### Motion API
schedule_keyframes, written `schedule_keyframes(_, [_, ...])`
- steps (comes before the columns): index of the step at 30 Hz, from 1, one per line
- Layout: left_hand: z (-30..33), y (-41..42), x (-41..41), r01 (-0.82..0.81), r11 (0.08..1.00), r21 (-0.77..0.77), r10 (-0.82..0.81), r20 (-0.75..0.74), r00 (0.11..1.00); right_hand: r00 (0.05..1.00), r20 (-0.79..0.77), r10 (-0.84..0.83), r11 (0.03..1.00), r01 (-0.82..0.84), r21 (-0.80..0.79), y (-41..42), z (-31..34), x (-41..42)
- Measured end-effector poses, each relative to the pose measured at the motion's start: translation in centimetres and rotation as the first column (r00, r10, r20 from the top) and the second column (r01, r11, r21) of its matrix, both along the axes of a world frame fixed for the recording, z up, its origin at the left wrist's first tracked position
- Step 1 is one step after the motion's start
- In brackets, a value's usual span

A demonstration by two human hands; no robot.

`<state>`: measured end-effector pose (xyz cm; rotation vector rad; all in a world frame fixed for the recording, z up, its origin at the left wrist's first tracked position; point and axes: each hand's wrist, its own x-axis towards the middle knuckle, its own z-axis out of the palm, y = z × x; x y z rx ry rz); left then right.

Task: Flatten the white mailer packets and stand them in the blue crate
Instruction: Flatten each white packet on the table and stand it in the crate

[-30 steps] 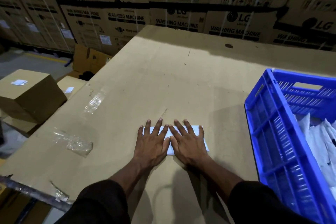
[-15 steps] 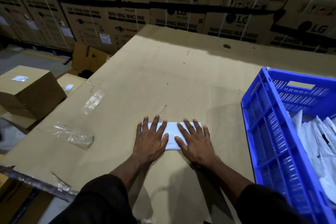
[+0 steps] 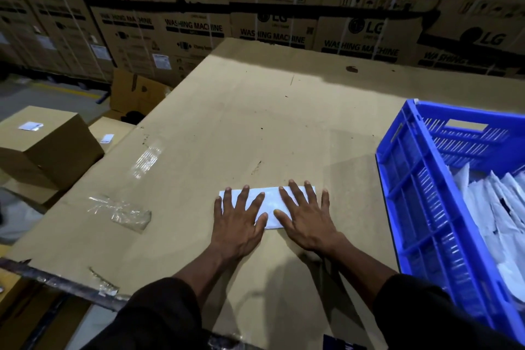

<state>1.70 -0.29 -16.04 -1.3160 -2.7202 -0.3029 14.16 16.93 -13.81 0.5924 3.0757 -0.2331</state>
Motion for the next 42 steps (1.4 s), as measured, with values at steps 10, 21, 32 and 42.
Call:
schedule_keyframes(10, [0.9, -1.2, 1.0, 0.073, 0.995, 0.069, -0.073, -0.009, 0.997, 0.989, 0.012, 0.15, 0.984, -0.151, 0.093, -0.2, 1.1, 0.7])
schedule_keyframes(21, [0.5, -0.8, 0.6, -0.136, 0.975, 0.177, 0.144, -0.033, 0.989, 0.842, -0.016, 0.539, 0.813, -0.515, 0.273, -0.5, 0.8, 2.5])
schedule_keyframes(32, [2.0, -0.7, 1.3, -0.138, 0.937, 0.322, 0.204, -0.183, 0.962, 0.818, -0.261, 0.512, 0.857, -0.463, 0.226, 1.1, 4.6, -1.0])
schedule_keyframes(42, [0.7, -0.5, 0.6, 0.083, 0.974, 0.211, -0.069, -0.071, 0.995, 0.995, 0.016, 0.098, 0.701, -0.058, -0.71, 1.5, 13.7, -1.4])
